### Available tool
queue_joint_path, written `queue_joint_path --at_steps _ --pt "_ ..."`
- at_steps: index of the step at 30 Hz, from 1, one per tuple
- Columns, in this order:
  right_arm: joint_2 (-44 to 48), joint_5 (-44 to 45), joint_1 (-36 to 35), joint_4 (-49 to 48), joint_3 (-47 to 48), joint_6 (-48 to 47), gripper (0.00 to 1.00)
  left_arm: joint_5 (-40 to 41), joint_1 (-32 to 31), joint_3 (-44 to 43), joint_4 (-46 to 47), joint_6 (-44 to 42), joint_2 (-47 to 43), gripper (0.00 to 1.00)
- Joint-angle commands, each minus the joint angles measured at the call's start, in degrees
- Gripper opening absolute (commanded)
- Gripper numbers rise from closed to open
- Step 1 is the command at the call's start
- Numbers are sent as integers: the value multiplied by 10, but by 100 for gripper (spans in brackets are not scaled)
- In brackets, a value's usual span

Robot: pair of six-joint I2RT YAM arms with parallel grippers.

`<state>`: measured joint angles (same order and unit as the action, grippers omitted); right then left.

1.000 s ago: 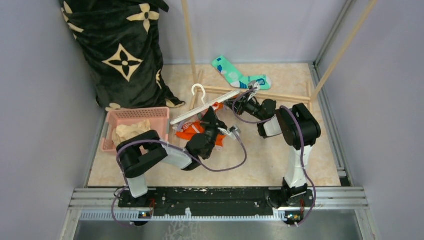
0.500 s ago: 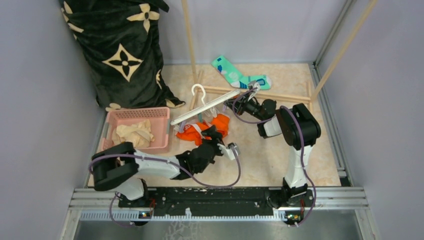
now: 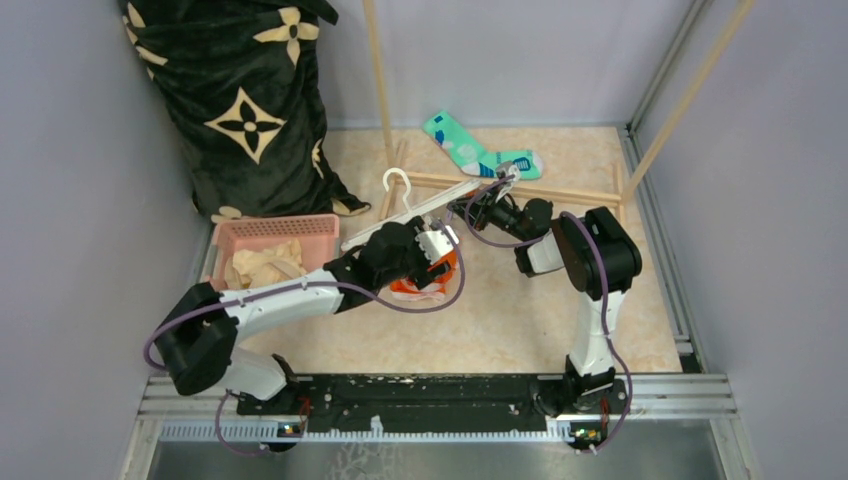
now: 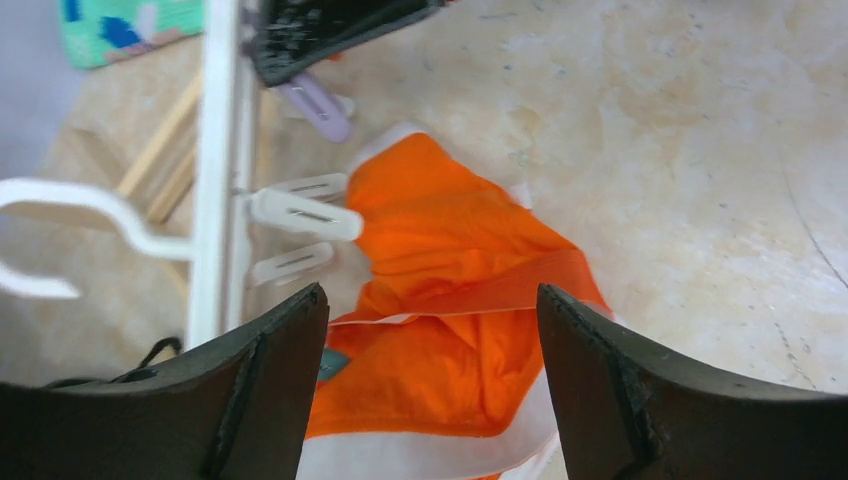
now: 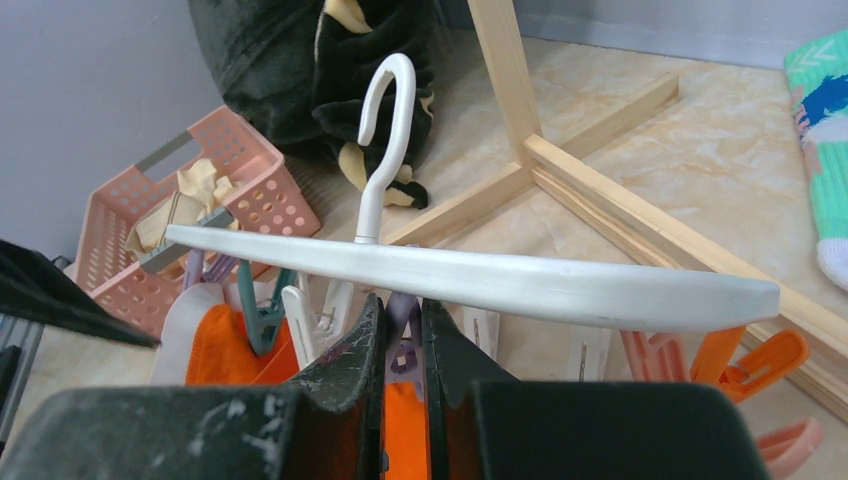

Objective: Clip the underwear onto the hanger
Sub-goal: Adjust the underwear at the center of the board.

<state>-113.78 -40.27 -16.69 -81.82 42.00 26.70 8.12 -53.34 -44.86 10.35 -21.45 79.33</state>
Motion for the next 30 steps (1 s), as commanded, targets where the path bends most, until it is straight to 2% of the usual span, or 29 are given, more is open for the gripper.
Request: queue_joint_path --at_steps 1,5,10,14,19,30 --pt "6 -7 1 -61 6 2 0 -101 -1 -49 -105 -3 41 81" --pt "7 -8 1 -61 8 2 0 -99 4 -21 -91 -50 24 78" --pt "7 -11 1 -58 10 3 0 -109 20 18 -70 -116 -8 65" --pt "8 -12 1 -57 11 3 0 -125 21 23 -59 -165 -4 67" --pt "10 -14 1 -55 9 2 0 -129 22 18 -21 -185 25 71" --pt "14 -13 1 -49 12 1 0 -165 22 -17 -5 -205 86 68"
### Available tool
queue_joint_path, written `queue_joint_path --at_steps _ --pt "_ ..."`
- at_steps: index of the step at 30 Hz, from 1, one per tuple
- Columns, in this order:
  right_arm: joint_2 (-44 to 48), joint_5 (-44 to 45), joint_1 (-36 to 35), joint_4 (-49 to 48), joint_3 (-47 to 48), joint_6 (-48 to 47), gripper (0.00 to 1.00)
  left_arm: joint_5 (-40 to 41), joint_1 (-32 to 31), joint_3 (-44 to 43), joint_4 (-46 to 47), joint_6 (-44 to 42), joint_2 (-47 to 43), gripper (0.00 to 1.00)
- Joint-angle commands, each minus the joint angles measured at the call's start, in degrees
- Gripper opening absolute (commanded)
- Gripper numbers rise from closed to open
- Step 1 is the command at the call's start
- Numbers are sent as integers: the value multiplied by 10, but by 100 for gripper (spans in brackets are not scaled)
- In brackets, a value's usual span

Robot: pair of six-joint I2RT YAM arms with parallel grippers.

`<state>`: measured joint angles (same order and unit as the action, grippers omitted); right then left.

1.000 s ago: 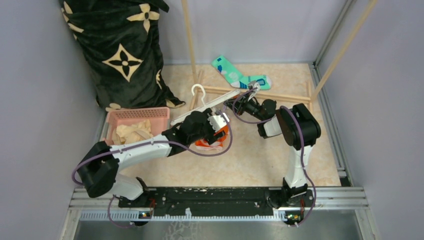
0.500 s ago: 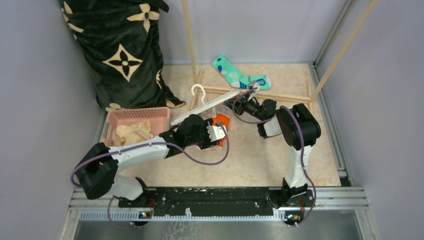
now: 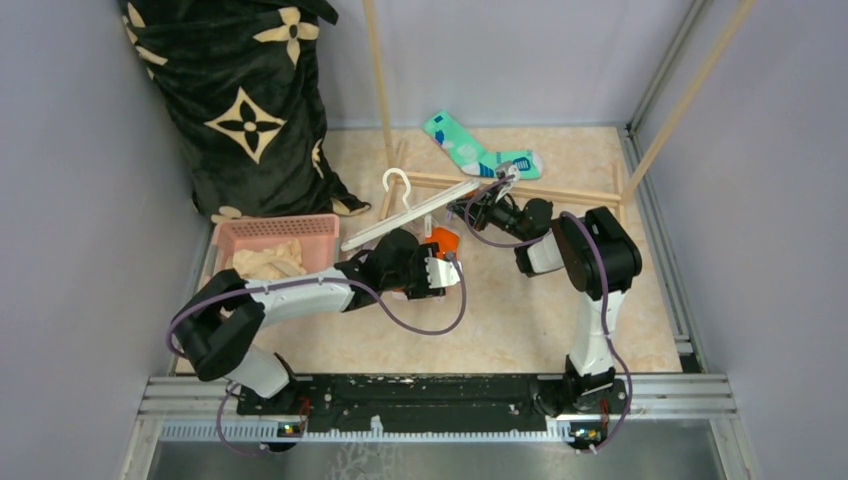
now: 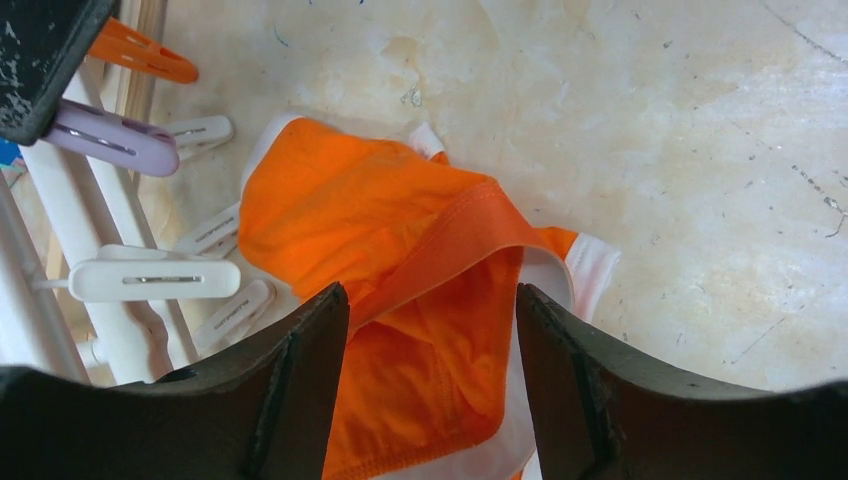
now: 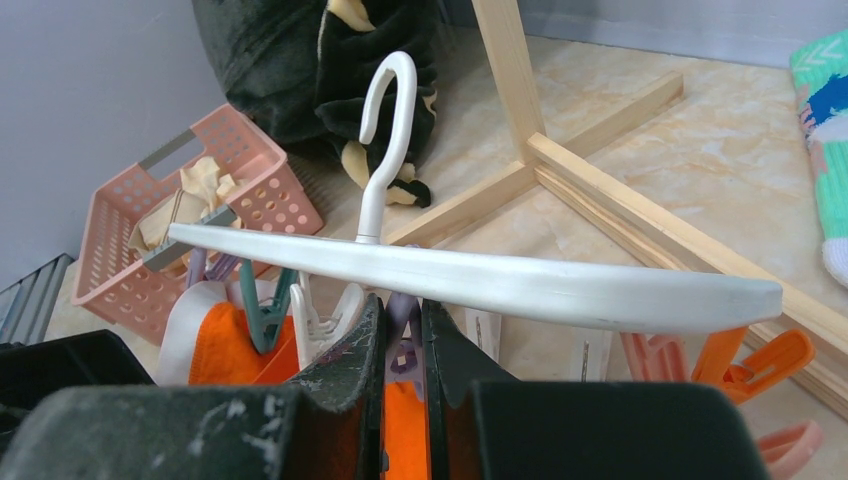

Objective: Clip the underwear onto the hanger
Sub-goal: Adjust the underwear at the center of the board.

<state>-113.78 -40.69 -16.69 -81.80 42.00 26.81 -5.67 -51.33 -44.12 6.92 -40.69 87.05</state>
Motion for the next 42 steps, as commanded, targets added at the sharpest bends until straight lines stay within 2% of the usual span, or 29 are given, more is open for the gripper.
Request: queue_joint_path --at_steps 1,7,12,16,22,31,42 --pt "14 -9 0 -49 11 0 0 -29 1 -29 31 -13 13 67" --pt "12 -6 -3 -48 11 -1 0 -50 0 -74 33 -23 44 64" --pt "11 -5 -4 -47 10 -2 0 -103 -1 -116 3 -29 79 55" --pt "11 -6 -4 -45 9 -3 0 -154 -5 -142 -36 -36 96 53" --pt "9 -6 -5 -43 11 -4 0 -223 -13 -162 -57 -25 102 52" --pt "10 -5 -5 -42 10 -3 0 -276 -48 -183 -93 -13 108 48" --pt "11 -7 -4 -42 8 -3 0 -288 -96 -188 -83 15 118 53"
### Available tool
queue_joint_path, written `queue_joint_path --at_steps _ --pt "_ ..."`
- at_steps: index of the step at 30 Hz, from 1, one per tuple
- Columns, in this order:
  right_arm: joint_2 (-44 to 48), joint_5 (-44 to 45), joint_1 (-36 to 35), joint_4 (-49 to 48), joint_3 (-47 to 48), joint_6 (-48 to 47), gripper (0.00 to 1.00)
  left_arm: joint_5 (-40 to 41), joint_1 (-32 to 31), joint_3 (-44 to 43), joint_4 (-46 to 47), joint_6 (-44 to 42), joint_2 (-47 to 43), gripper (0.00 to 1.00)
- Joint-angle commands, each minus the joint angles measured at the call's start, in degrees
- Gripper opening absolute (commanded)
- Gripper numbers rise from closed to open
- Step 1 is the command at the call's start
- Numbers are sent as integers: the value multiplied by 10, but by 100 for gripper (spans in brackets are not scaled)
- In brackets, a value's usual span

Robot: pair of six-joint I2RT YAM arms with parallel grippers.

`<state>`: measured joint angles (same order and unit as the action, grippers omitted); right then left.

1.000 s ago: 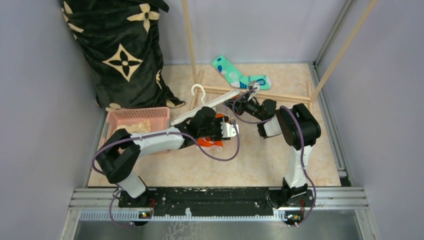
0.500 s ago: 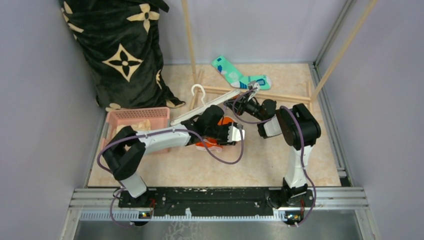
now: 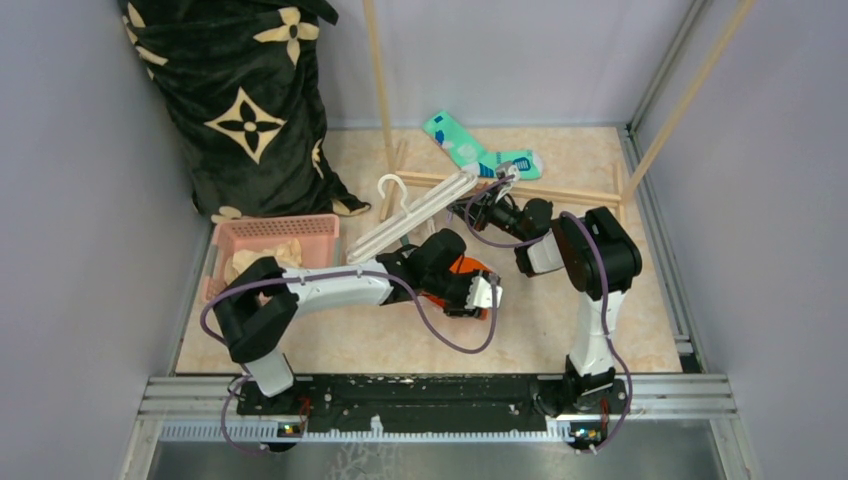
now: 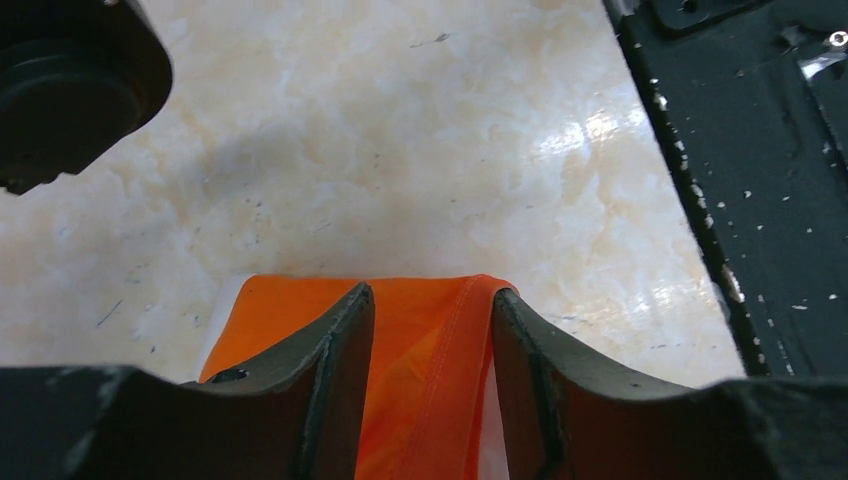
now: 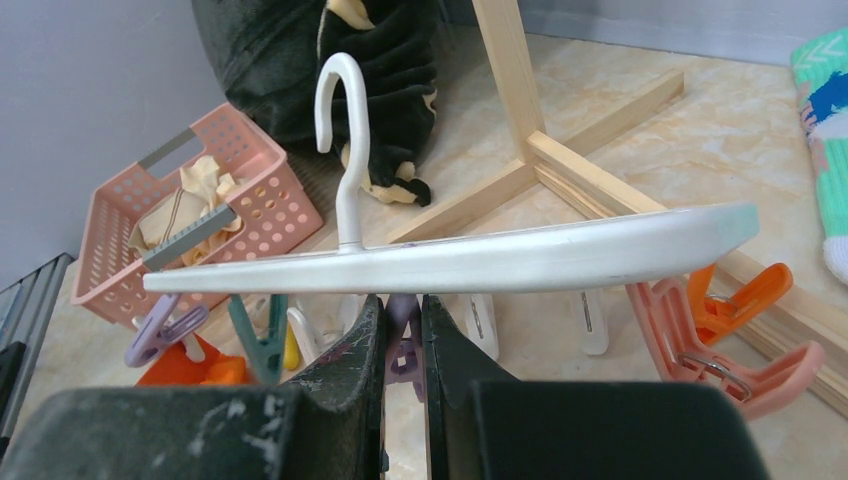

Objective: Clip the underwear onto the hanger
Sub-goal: Adjust the underwear at the center of the board.

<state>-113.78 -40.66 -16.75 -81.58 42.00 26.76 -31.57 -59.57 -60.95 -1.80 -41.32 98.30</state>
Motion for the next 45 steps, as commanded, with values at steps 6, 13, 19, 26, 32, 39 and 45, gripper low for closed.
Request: queue_joint_path --at_steps 6,13,19,26,32,39,45 --pt "11 -7 -4 -44 7 -4 0 -34 -21 -49 -6 47 -2 34" --pt "13 -8 -3 -44 8 -3 0 17 -20 -47 20 82 -25 8" --pt "13 -9 -4 -44 7 -2 0 51 -20 -18 24 60 -34 11" --pt "12 -10 -4 -42 8 -3 0 56 -21 13 29 55 -23 36" --pt "12 -10 -5 -42 7 -3 0 71 -21 1 0 36 1 39" --pt "10 -10 -4 -42 7 -4 0 90 -21 -25 -46 21 -15 53" --pt "7 -10 -5 -47 10 -1 0 98 -21 -32 -119 6 -45 53"
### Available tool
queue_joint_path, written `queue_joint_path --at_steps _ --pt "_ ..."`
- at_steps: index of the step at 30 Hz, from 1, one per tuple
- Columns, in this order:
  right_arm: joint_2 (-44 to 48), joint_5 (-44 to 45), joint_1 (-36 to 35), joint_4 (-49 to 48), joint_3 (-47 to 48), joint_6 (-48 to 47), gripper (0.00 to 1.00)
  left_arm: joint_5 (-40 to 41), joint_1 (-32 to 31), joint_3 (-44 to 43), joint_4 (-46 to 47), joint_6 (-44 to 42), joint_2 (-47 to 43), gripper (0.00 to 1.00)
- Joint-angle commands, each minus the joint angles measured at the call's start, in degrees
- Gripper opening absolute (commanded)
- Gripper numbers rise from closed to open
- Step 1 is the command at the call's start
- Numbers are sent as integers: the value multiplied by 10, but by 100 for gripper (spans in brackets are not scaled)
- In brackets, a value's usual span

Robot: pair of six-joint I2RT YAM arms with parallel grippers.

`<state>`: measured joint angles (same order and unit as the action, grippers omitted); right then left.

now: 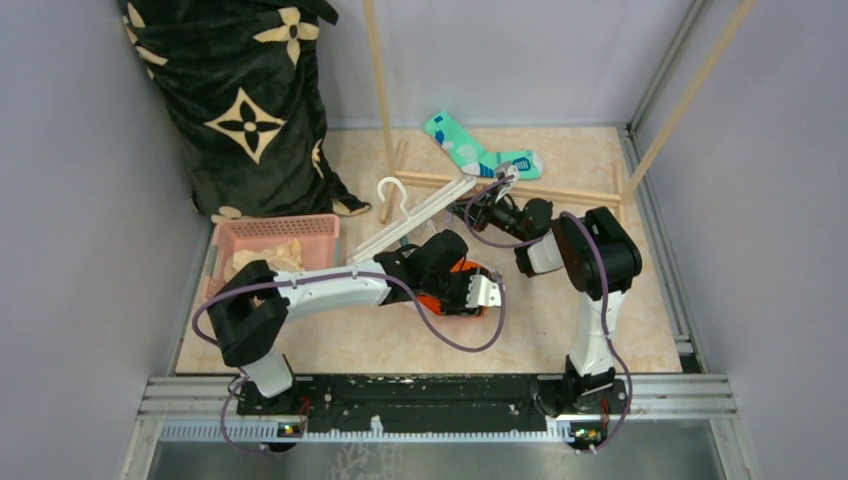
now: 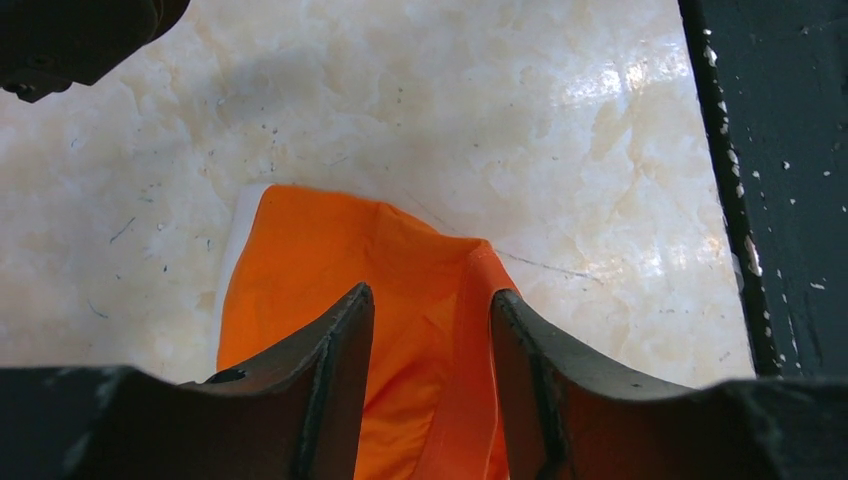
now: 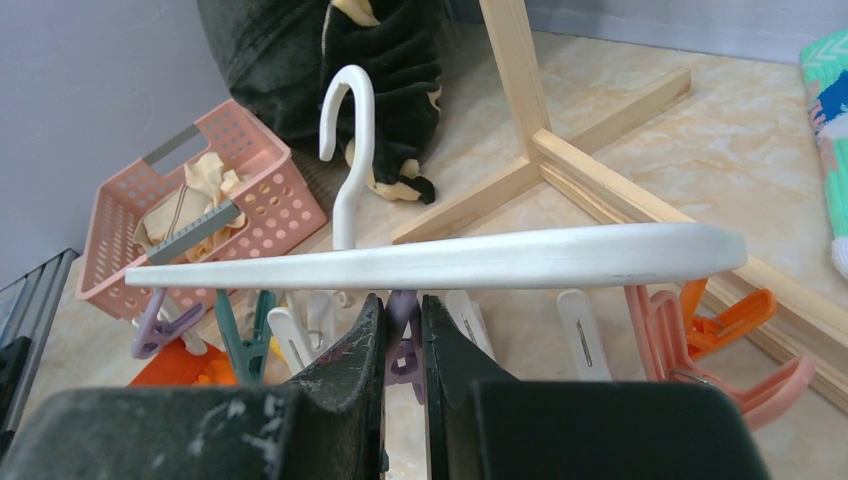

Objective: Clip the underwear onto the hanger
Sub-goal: Adjust the underwear at the center of the board.

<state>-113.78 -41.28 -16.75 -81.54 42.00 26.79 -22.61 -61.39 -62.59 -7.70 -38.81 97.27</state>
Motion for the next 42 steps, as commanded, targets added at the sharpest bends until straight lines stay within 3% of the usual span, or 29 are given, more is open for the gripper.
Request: queue_joint_path --at_steps 1,12,20,25,30,33,34,35,39,42 --pt "7 -4 -5 -48 10 -1 0 15 -3 -11 -65 -18 -41 53" --pt "-2 -4 -5 -61 11 9 0 34 -2 79 -43 8 -124 54" --pt "-3 -5 -4 -62 14 9 0 98 -9 251 84 -52 -221 60" --pt "-6 -5 -5 -67 18 14 0 185 -9 285 119 -72 -224 58" --pt "-4 -7 -5 -67 19 16 0 188 -21 296 109 -102 -210 53" --pt "-2 -9 -5 -61 19 11 0 222 -59 326 123 -142 -216 61" --pt "-1 -9 -5 -61 19 10 0 244 -72 342 140 -158 -220 74" --pt "-1 -9 -5 -61 19 11 0 260 -82 354 156 -170 -222 78" --pt "-4 -9 -5 -64 22 13 0 295 -112 380 191 -190 -226 79" --pt "-6 -9 -4 -68 24 17 0 352 -132 420 301 -240 -208 80"
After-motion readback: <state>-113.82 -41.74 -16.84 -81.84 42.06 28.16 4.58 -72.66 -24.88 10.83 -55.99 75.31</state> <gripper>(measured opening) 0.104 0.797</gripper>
